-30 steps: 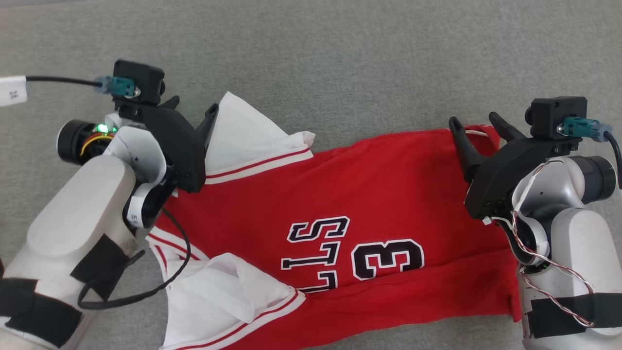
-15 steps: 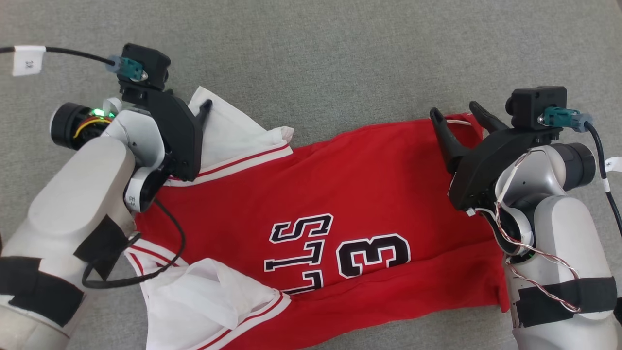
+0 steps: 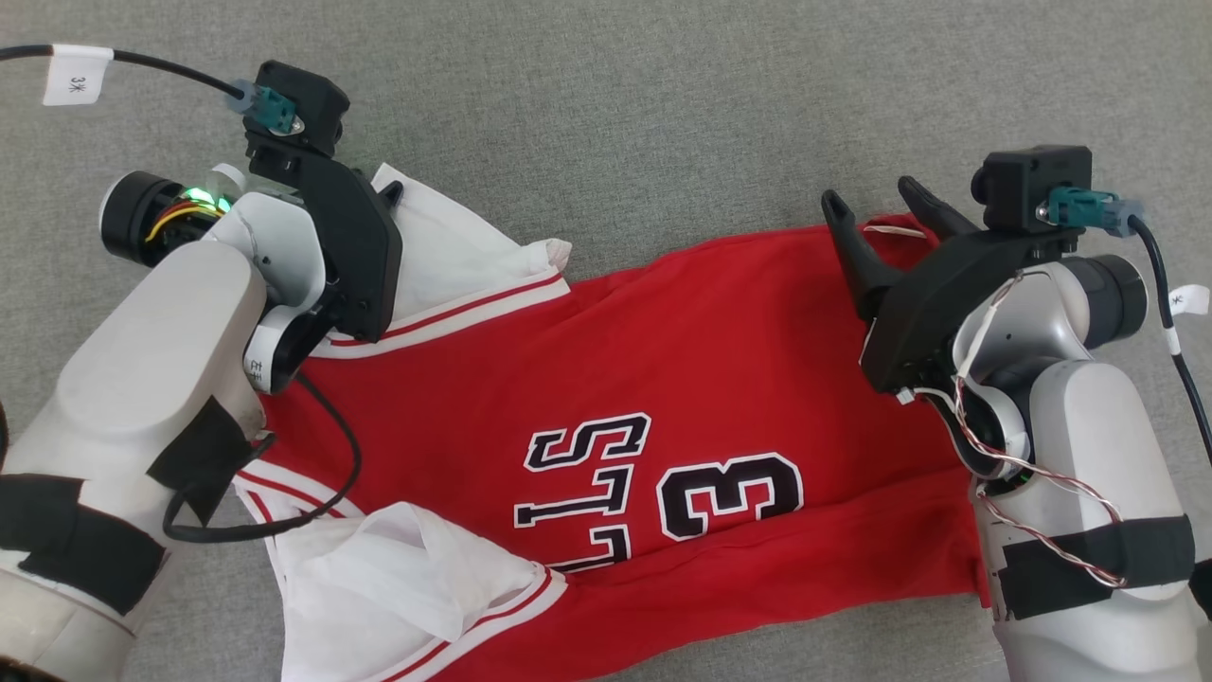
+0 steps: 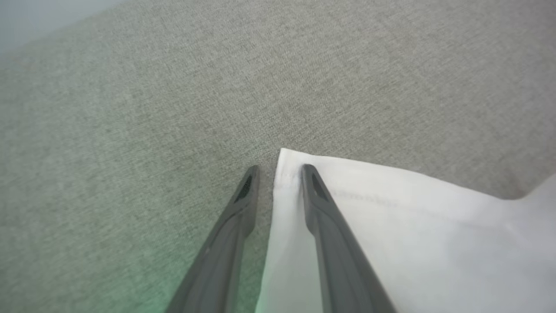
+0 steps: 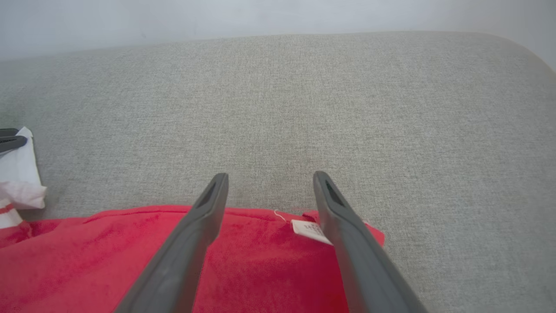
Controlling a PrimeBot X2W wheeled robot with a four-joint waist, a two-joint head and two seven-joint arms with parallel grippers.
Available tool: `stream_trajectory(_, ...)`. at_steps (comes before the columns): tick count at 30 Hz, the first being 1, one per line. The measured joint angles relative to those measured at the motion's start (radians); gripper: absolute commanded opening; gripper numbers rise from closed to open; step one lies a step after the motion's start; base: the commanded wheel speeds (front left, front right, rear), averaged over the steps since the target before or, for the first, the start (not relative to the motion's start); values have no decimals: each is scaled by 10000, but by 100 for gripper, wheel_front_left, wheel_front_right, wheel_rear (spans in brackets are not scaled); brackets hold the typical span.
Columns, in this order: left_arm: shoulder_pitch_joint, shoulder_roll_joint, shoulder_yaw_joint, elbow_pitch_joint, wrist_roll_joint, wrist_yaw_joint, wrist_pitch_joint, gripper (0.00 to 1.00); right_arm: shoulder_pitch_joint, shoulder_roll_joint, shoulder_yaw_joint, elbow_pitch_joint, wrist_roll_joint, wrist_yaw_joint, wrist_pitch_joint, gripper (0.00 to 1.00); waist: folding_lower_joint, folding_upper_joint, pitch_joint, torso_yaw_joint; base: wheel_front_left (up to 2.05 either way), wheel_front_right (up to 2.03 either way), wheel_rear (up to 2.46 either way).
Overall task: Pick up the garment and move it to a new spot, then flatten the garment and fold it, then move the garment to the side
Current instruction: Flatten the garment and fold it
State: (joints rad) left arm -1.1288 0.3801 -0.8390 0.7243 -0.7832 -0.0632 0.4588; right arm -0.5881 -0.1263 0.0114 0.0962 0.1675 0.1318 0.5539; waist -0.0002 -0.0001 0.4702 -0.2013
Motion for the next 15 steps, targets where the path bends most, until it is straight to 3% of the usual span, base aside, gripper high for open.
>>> stream_trajectory(4,-45,-67,-59,35,4,-31,0,52,-177,2,178,82,82,0,-17,100,0,0,51,-17,0,0,0)
stream_trajectory(7,-97,-98,-102,113,54,-25,-73,46,-272,6,307,151,134,0,-44,100,-1,-1,89,-65,0,0,0)
stream_trajectory(8,-112,-104,-107,132,58,-27,-86,42,-305,4,341,174,151,0,-56,100,-1,-1,104,-84,0,0,0)
stream_trajectory(9,-162,-132,-121,159,58,-36,-121,20,-356,-2,428,217,174,0,-59,100,0,-1,137,-119,0,0,0)
stream_trajectory(10,-179,-155,-130,174,56,-77,-148,5,-382,-6,451,238,176,0,-71,100,0,0,158,-132,0,0,0)
stream_trajectory(11,-192,-188,-130,182,36,-86,-173,0,-405,-15,474,255,180,0,-82,100,0,-1,181,-142,0,0,0)
stream_trajectory(15,-234,-184,-111,203,-94,-217,-173,0,-515,-96,525,351,180,0,13,100,0,-1,267,-156,0,0,0)
